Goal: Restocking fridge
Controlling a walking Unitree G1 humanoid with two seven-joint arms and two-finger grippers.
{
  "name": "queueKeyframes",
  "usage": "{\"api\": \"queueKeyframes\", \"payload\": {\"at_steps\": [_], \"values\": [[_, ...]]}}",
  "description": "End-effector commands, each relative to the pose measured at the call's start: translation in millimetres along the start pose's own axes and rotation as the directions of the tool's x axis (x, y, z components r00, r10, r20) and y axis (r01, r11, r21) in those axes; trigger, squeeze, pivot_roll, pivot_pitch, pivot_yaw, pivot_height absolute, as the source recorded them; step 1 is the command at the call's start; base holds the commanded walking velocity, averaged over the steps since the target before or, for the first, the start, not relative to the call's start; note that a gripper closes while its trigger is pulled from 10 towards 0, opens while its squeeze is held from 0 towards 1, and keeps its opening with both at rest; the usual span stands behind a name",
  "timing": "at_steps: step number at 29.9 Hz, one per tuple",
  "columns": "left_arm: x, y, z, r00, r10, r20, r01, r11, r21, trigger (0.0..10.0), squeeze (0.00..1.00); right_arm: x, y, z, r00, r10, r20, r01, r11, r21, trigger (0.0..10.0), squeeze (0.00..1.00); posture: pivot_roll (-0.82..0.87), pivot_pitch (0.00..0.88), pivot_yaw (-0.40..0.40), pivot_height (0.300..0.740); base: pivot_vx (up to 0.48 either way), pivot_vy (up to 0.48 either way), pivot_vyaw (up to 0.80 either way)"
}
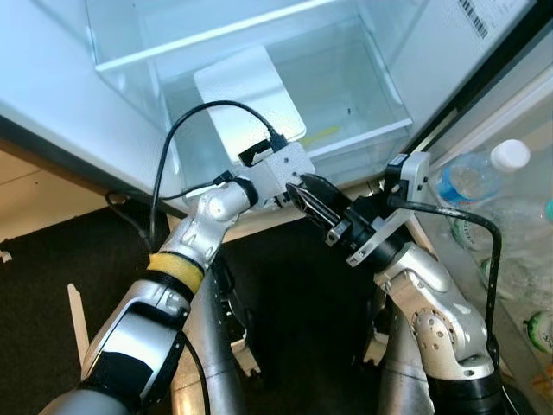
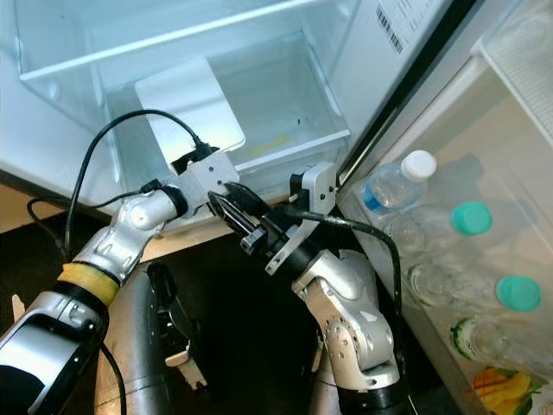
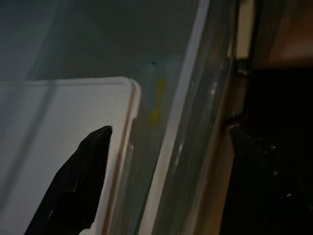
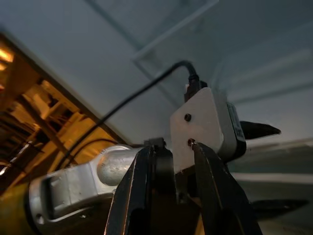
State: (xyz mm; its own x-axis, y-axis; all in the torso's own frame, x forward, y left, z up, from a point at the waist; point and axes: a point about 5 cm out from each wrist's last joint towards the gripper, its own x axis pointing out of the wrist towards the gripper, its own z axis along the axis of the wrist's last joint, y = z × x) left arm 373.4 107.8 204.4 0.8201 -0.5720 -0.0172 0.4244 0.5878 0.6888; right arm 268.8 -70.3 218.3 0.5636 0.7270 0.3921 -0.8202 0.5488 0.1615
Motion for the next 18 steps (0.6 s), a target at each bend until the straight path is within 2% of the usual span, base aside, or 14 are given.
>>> {"api": "queueKeyframes", "payload": {"at_steps": [1, 4, 8, 10, 12, 13, 16, 17, 18], "values": [[-10.7, 7.2, -7.2, 1.000, 0.022, -0.003, -0.022, 0.999, -0.038, 10.0, 0.00, -5.5, -1.8, -6.6, 0.999, -0.021, -0.024, 0.022, 0.999, 0.028, 10.0, 0.00, -0.04, 0.612, 0.075, 0.415, 0.000, 0.000, 0.00], [-21.7, 7.5, -15.4, 1.000, -0.005, 0.002, 0.005, 0.993, -0.120, 10.0, 0.00, -4.7, -1.6, -8.2, 0.999, -0.018, -0.029, 0.019, 0.999, 0.029, 10.0, 0.00, -0.03, 0.607, 0.074, 0.415, 0.000, 0.000, 0.00], [-42.1, -13.3, -26.1, 0.993, -0.113, 0.017, 0.114, 0.974, -0.196, 10.0, 0.00, -4.4, -2.0, -11.3, 0.999, -0.019, -0.046, 0.020, 1.000, 0.020, 10.0, 0.00, -0.03, 0.601, 0.074, 0.415, 0.000, 0.000, 0.00], [-45.4, -16.4, -27.6, 0.992, -0.125, 0.017, 0.126, 0.971, -0.205, 10.0, 0.00, -4.4, -2.3, -11.5, 0.999, -0.020, -0.048, 0.021, 1.000, 0.020, 10.0, 0.00, -0.03, 0.601, 0.074, 0.415, 0.000, 0.000, 0.00], [-62.7, -35.6, -38.2, 0.985, -0.174, 0.012, 0.170, 0.945, -0.279, 10.0, 0.00, -5.4, -5.0, -12.7, 0.998, -0.030, -0.055, 0.031, 0.999, 0.014, 10.0, 0.00, -0.02, 0.590, 0.072, 0.415, 0.000, 0.000, 0.00], [-62.7, -35.6, -38.2, 0.985, -0.174, 0.012, 0.170, 0.945, -0.279, 10.0, 0.00, -5.4, -5.0, -12.7, 0.998, -0.030, -0.055, 0.031, 0.999, 0.014, 10.0, 0.00, -0.02, 0.590, 0.072, 0.415, 0.000, 0.000, 0.00], [-82.7, -55.3, -45.4, 0.977, -0.210, 0.020, 0.203, 0.910, -0.361, 10.0, 0.00, -5.5, -8.6, -13.5, 0.997, -0.041, -0.063, 0.041, 0.999, 0.002, 10.0, 0.00, -0.02, 0.583, 0.070, 0.415, 0.000, 0.000, 0.00], [-82.7, -55.3, -45.4, 0.977, -0.210, 0.020, 0.203, 0.910, -0.361, 10.0, 0.00, -5.5, -8.6, -13.5, 0.997, -0.041, -0.063, 0.041, 0.999, 0.002, 10.0, 0.00, -0.02, 0.583, 0.070, 0.415, 0.000, 0.000, 0.00], [-89.7, -61.9, -47.3, 0.977, -0.212, 0.019, 0.202, 0.897, -0.392, 10.0, 0.00, -5.4, -10.3, -14.5, 0.996, -0.047, -0.070, 0.046, 0.999, -0.006, 10.0, 0.00, -0.01, 0.573, 0.069, 0.415, 0.000, 0.000, 0.00]]}}
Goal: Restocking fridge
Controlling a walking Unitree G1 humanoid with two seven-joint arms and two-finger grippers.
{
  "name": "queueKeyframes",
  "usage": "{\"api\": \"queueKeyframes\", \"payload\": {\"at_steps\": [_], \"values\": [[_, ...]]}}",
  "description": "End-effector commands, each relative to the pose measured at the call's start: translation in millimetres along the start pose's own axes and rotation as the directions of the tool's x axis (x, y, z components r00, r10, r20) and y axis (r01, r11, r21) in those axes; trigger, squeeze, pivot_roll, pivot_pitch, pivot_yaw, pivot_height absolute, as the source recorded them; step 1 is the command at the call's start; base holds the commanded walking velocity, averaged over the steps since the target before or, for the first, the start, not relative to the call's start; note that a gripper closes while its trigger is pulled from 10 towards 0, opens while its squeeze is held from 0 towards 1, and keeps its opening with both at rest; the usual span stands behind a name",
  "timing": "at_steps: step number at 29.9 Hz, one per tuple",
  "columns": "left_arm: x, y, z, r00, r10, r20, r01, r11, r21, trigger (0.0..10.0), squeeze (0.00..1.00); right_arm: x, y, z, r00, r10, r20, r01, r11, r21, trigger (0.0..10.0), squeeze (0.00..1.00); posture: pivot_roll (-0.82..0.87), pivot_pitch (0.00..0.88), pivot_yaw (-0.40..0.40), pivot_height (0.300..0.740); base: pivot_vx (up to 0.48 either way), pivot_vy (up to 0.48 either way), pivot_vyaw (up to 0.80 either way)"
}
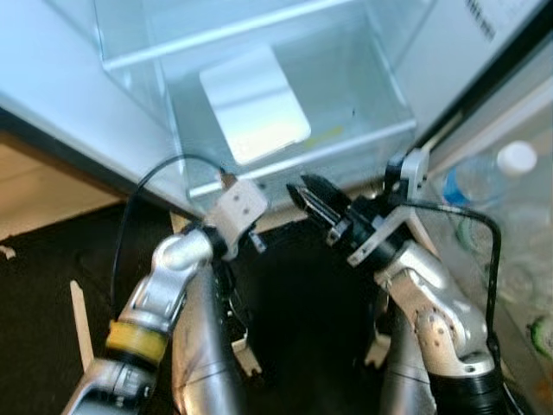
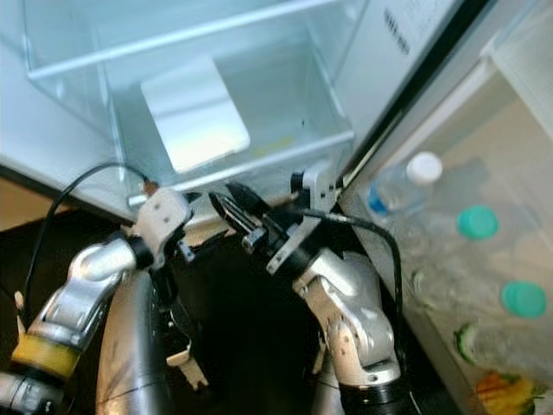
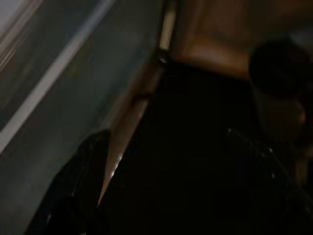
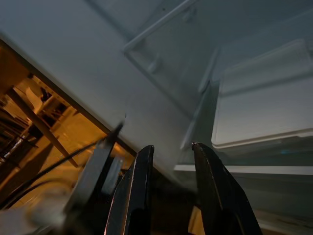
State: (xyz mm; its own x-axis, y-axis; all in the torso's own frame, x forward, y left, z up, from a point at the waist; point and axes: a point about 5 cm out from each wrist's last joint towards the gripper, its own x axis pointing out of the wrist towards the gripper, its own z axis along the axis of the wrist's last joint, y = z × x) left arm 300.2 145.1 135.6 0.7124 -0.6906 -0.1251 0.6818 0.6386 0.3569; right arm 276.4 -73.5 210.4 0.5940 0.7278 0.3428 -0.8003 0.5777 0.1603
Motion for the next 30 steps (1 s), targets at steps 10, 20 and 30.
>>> {"api": "queueKeyframes", "payload": {"at_steps": [10, 20, 30], "values": [[-39.7, -20.0, -40.4, 0.961, 0.274, -0.042, -0.262, 0.851, -0.454, 10.0, 0.00, -7.8, -15.8, -37.6, 0.975, -0.141, -0.170, 0.130, 0.989, -0.073, 10.0, 0.00, 0.02, 0.522, 0.065, 0.415, 0.000, 0.000, 0.00], [-62.2, -44.4, -91.3, 0.920, 0.322, -0.224, -0.391, 0.706, -0.591, 10.0, 0.00, -20.1, -21.1, -65.3, 0.941, -0.206, -0.270, 0.196, 0.979, -0.064, 10.0, 0.00, 0.02, 0.464, 0.064, 0.415, 0.000, 0.000, 0.00], [-46.2, -44.2, -96.3, 0.932, 0.299, -0.203, -0.358, 0.684, -0.636, 10.0, 0.00, -38.5, -37.7, -99.9, 0.893, -0.263, -0.366, 0.256, 0.964, -0.069, 10.0, 0.00, 0.02, 0.376, 0.056, 0.464, 0.000, 0.000, 0.00]]}}
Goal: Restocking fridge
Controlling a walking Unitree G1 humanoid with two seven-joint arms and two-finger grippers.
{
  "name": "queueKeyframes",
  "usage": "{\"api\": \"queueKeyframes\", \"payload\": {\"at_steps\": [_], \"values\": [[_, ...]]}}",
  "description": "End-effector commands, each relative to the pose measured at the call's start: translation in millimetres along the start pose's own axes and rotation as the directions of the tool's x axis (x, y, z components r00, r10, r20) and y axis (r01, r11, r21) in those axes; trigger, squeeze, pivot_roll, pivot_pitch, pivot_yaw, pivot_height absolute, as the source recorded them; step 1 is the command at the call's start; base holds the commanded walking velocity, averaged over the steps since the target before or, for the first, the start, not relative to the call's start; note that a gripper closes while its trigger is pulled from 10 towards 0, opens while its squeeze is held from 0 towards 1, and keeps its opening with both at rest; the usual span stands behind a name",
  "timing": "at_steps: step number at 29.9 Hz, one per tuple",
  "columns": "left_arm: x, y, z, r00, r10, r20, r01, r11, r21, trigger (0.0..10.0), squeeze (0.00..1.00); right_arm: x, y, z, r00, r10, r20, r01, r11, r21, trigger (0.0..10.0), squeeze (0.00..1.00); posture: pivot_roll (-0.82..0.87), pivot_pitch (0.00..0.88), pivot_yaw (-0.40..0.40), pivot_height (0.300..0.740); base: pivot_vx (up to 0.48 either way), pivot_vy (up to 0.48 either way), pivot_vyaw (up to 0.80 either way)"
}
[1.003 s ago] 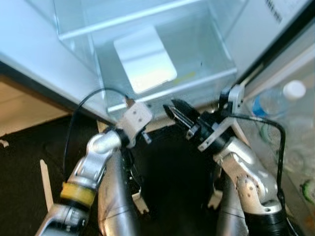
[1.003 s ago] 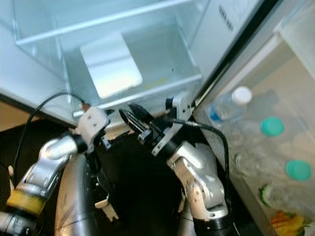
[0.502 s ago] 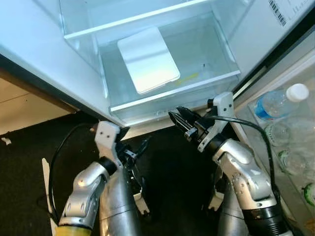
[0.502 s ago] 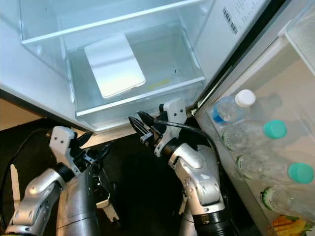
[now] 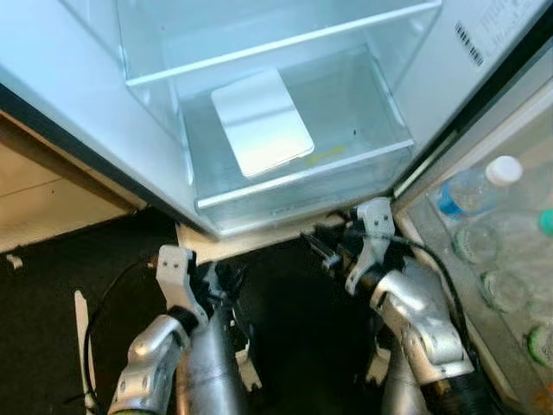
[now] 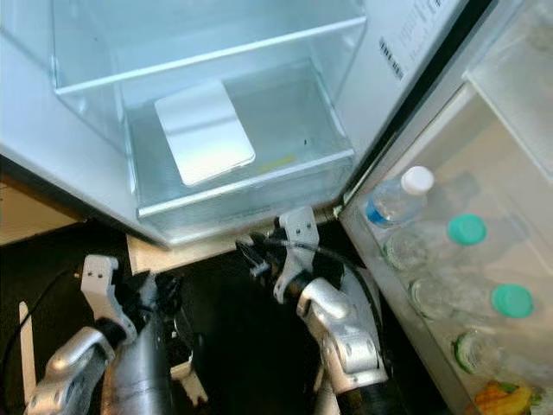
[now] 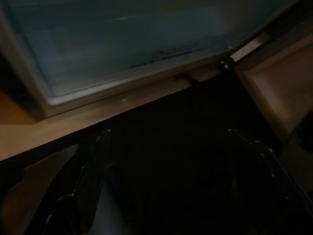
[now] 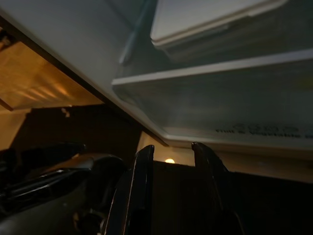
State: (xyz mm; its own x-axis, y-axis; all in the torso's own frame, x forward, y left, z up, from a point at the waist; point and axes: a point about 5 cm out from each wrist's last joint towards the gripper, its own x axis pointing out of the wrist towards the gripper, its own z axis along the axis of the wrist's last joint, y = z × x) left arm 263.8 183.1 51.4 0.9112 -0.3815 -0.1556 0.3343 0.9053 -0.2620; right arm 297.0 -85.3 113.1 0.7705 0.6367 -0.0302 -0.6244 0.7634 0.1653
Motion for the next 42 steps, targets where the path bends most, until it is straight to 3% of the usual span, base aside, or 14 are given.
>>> {"api": "queueKeyframes", "payload": {"at_steps": [1, 9, 14, 19, 22, 24, 27, 29, 30, 31, 35, 39, 42], "values": [[-3.6, -2.0, -14.5, 1.000, -0.003, -0.030, 0.001, 0.999, -0.041, 10.0, 0.00, -4.8, -1.9, -18.8, 0.998, -0.018, -0.057, 0.019, 1.000, 0.019, 10.0, 0.00, 0.02, 0.372, 0.055, 0.469, 0.000, 0.000, 0.00], [5.3, -3.7, -10.1, 0.999, -0.037, -0.015, 0.037, 0.999, -0.017, 10.0, 0.00, -6.0, -6.6, -31.6, 0.995, -0.026, -0.092, 0.028, 0.999, 0.025, 10.0, 0.00, 0.01, 0.343, 0.056, 0.489, 0.000, 0.000, 0.00], [9.0, -2.2, -17.5, 0.998, -0.036, -0.044, 0.036, 0.999, -0.005, 10.0, 0.00, -7.0, -12.6, -44.3, 0.992, -0.046, -0.122, 0.052, 0.998, 0.043, 10.0, 0.00, 0.01, 0.303, 0.060, 0.504, 0.000, 0.000, 0.00], [6.4, 6.0, -45.2, 0.984, -0.003, -0.177, 0.004, 1.000, 0.006, 10.0, 0.00, -25.1, -21.9, -92.1, 0.954, -0.106, -0.279, 0.133, 0.988, 0.079, 10.0, 0.00, 0.00, 0.257, 0.055, 0.524, 0.000, 0.000, 0.00], [5.0, 7.9, -50.0, 0.980, 0.006, -0.199, -0.005, 1.000, 0.005, 10.0, 0.00, -28.2, -22.8, -98.7, 0.946, -0.114, -0.302, 0.144, 0.986, 0.078, 10.0, 0.00, 0.00, 0.251, 0.055, 0.529, 0.000, 0.000, 0.00], [0.3, 11.2, -57.9, 0.973, 0.025, -0.230, -0.027, 1.000, -0.004, 10.0, 0.00, -33.6, -24.0, -107.5, 0.931, -0.133, -0.341, 0.167, 0.983, 0.071, 10.0, 0.00, 0.00, 0.233, 0.053, 0.534, 0.000, 0.000, 0.00], [-25.1, 23.8, -89.8, 0.921, 0.111, -0.373, -0.122, 0.993, -0.005, 10.0, 0.00, -59.1, -31.7, -137.7, 0.846, -0.234, -0.480, 0.282, 0.959, 0.031, 10.0, 0.00, -0.01, 0.204, 0.045, 0.534, 0.000, 0.000, 0.00], [-25.1, 23.8, -89.8, 0.921, 0.111, -0.373, -0.122, 0.993, -0.005, 10.0, 0.00, -59.1, -31.7, -137.7, 0.846, -0.234, -0.480, 0.282, 0.959, 0.031, 10.0, 0.00, -0.01, 0.204, 0.045, 0.534, 0.000, 0.000, 0.00], [-34.0, 27.5, -98.3, 0.899, 0.140, -0.415, -0.153, 0.988, 0.003, 10.0, 0.00, -67.2, -32.9, -143.4, 0.840, -0.227, -0.492, 0.293, 0.954, 0.061, 10.0, 0.00, -0.01, 0.193, 0.041, 0.534, 0.000, 0.000, 0.00], [-34.0, 27.5, -98.3, 0.899, 0.140, -0.415, -0.153, 0.988, 0.003, 10.0, 0.00, -67.2, -32.9, -143.4, 0.840, -0.227, -0.492, 0.293, 0.954, 0.061, 10.0, 0.00, -0.01, 0.193, 0.041, 0.534, 0.000, 0.000, 0.00], [-55.2, 36.5, -115.5, 0.843, 0.219, -0.490, -0.248, 0.969, 0.007, 10.0, 0.00, -90.2, -38.0, -159.8, 0.790, -0.248, -0.561, 0.338, 0.939, 0.060, 10.0, 0.00, -0.02, 0.169, 0.030, 0.549, 0.000, 0.000, 0.00], [-64.1, 41.7, -121.3, 0.814, 0.282, -0.508, -0.328, 0.945, -0.001, 10.0, 0.00, -103.8, -36.7, -171.2, 0.747, -0.254, -0.614, 0.362, 0.930, 0.056, 10.0, 0.00, -0.02, 0.154, 0.022, 0.564, 0.000, 0.000, 0.00], [-63.3, 42.5, -120.9, 0.812, 0.297, -0.503, -0.343, 0.939, 0.001, 10.0, 0.00, -103.9, -36.2, -172.9, 0.733, -0.264, -0.627, 0.366, 0.930, 0.037, 10.0, 0.00, -0.02, 0.149, 0.020, 0.564, 0.000, 0.000, 0.00]]}}
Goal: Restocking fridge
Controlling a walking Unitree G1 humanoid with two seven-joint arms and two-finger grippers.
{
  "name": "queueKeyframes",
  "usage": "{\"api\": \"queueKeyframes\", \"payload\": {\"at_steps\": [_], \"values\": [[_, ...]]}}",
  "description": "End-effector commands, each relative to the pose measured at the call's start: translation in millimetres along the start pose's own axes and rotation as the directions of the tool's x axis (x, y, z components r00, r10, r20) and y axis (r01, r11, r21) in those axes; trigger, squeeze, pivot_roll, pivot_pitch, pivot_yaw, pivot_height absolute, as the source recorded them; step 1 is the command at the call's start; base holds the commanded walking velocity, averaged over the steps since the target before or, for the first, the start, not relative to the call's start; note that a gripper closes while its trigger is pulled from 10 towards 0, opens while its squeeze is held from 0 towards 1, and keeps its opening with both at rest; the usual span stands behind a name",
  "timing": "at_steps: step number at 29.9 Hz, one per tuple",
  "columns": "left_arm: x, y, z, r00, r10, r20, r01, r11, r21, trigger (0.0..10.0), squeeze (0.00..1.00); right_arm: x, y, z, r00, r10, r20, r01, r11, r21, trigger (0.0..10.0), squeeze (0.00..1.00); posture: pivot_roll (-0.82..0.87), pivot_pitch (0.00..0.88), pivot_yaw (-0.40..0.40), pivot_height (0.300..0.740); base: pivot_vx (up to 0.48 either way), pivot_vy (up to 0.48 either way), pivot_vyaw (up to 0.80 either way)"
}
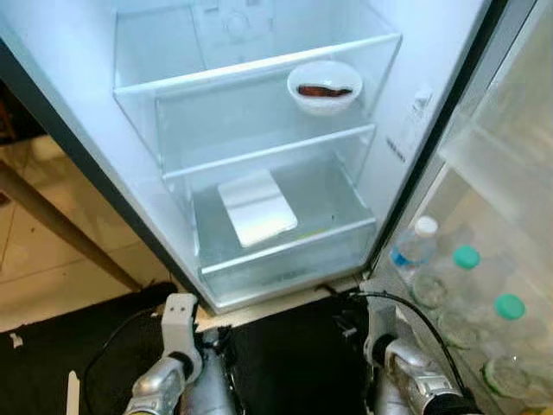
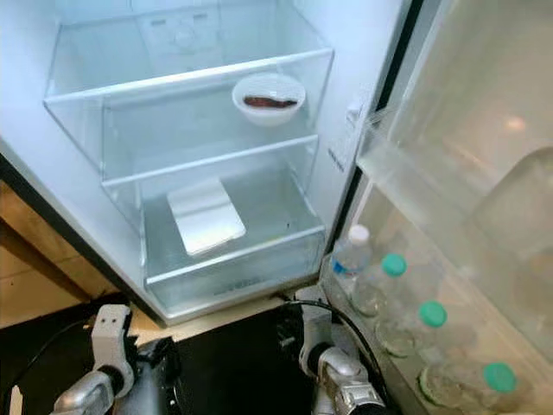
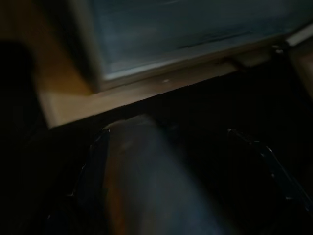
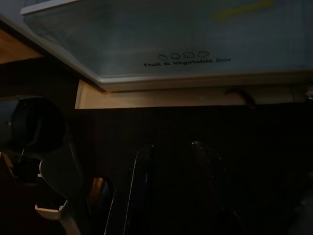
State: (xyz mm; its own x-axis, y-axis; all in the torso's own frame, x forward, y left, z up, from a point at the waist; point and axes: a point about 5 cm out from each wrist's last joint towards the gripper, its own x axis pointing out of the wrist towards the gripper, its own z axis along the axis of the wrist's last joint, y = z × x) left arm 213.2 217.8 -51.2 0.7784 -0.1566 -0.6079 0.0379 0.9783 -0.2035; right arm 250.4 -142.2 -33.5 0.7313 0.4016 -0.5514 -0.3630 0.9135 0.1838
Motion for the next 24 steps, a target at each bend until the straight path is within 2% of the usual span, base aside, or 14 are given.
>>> {"api": "queueKeyframes", "payload": {"at_steps": [1, 3, 7, 10, 15, 16, 24], "values": [[-9.1, 7.0, -23.0, 0.995, 0.037, -0.089, -0.038, 0.999, -0.013, 10.0, 0.00, -16.1, -8.6, -41.9, 0.985, -0.053, -0.164, 0.061, 0.997, 0.039, 10.0, 0.00, -0.02, 0.147, 0.020, 0.564, 0.000, 0.000, 0.00], [-8.6, 6.8, -22.0, 0.996, 0.040, -0.083, -0.041, 0.999, -0.006, 10.0, 0.00, -15.2, -7.4, -40.8, 0.987, -0.041, -0.158, 0.049, 0.998, 0.043, 10.0, 0.00, -0.02, 0.144, 0.020, 0.564, 0.000, 0.000, 0.00], [1.5, -2.3, -2.7, 1.000, 0.010, -0.007, -0.009, 1.000, 0.014, 10.0, 0.00, -9.2, 0.9, -26.5, 0.995, 0.076, -0.070, -0.070, 0.994, 0.081, 10.0, 0.00, -0.02, 0.139, 0.018, 0.584, 0.000, 0.000, 0.00], [8.4, -11.4, 10.7, 0.999, -0.028, 0.046, 0.027, 0.999, 0.023, 10.0, 0.00, -6.3, 3.5, -20.3, 0.994, 0.103, -0.046, -0.100, 0.993, 0.069, 10.0, 0.00, -0.02, 0.137, 0.016, 0.604, 0.000, 0.000, 0.00], [13.3, -19.1, 20.5, 0.995, -0.061, 0.083, 0.058, 0.998, 0.035, 10.0, 0.00, -3.5, 4.2, -14.5, 0.994, 0.104, -0.034, -0.101, 0.993, 0.058, 10.0, 0.00, -0.02, 0.136, 0.015, 0.614, 0.000, 0.000, 0.00], [16.8, -26.2, 26.8, 0.990, -0.092, 0.104, 0.087, 0.995, 0.053, 10.0, 0.00, -0.7, 4.5, -8.6, 0.994, 0.104, -0.027, -0.103, 0.994, 0.044, 10.0, 0.00, -0.02, 0.133, 0.015, 0.614, 0.000, 0.000, 0.00], [19.5, -35.2, 26.7, 0.986, -0.139, 0.092, 0.132, 0.988, 0.085, 10.0, 0.00, 0.4, 5.0, 1.3, 0.987, 0.158, 0.032, -0.160, 0.985, 0.062, 10.0, 0.00, -0.02, 0.130, 0.016, 0.624, 0.000, 0.000, 0.00]]}}
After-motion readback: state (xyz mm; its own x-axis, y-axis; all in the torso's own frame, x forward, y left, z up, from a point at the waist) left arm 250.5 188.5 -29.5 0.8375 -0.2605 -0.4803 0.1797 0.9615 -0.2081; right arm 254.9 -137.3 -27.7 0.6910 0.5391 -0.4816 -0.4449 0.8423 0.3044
